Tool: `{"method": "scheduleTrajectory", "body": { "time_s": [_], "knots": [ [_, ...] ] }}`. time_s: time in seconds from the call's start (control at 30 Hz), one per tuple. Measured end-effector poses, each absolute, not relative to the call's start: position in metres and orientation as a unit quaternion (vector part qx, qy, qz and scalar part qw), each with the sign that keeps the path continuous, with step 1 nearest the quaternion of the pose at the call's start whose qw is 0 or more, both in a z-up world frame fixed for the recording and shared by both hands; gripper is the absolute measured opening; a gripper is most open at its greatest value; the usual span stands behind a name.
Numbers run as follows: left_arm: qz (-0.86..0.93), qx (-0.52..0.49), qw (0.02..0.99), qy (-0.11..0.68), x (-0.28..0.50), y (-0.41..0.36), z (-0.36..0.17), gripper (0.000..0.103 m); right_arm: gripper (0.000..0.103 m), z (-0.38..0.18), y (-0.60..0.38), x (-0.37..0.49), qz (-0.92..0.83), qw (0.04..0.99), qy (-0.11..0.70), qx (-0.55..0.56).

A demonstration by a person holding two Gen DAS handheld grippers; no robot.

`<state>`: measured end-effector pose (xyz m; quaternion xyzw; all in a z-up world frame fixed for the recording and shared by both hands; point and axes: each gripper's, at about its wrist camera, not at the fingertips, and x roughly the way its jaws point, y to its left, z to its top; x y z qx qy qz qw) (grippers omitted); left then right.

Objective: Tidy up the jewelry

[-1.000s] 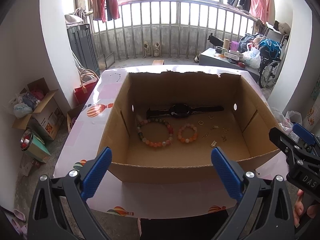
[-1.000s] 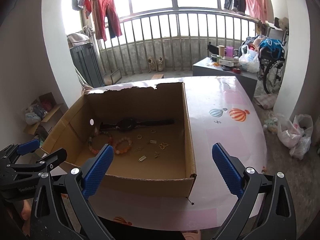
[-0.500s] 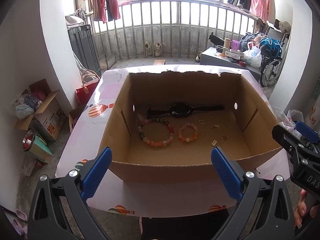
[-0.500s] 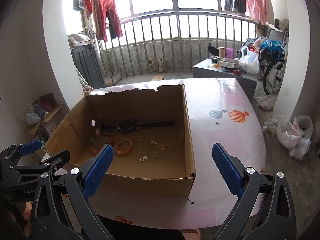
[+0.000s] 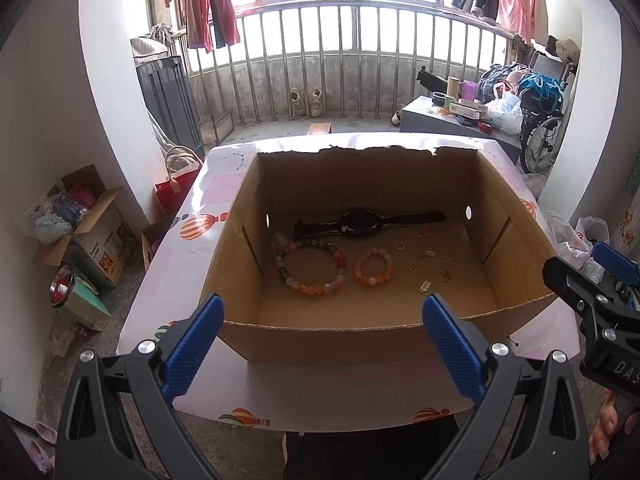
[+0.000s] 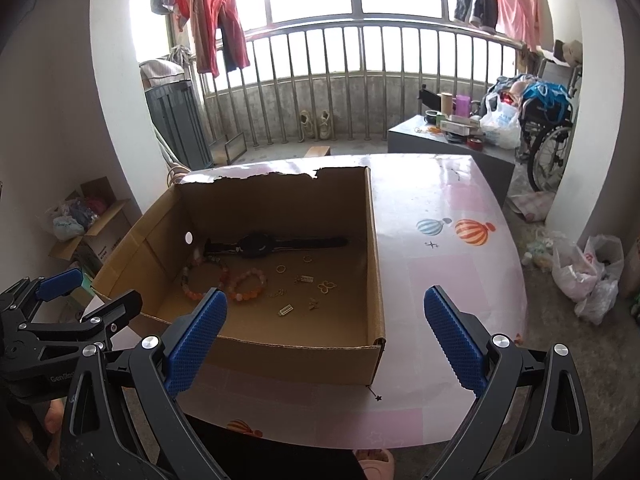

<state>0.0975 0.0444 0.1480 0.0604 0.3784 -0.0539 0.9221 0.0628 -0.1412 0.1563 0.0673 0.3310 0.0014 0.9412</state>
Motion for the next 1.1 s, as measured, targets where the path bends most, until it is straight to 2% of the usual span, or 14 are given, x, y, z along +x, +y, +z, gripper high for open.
{"method": "scheduleTrajectory", "body": {
  "time_s": [1.1],
  "knots": [
    [-0.034, 0.06, 0.926, 0.372, 0.097, 0.05, 0.147, 0.097, 0.095, 0.158, -0.142, 0.06, -0.009, 0.942, 0.329, 0.065]
  ]
}}
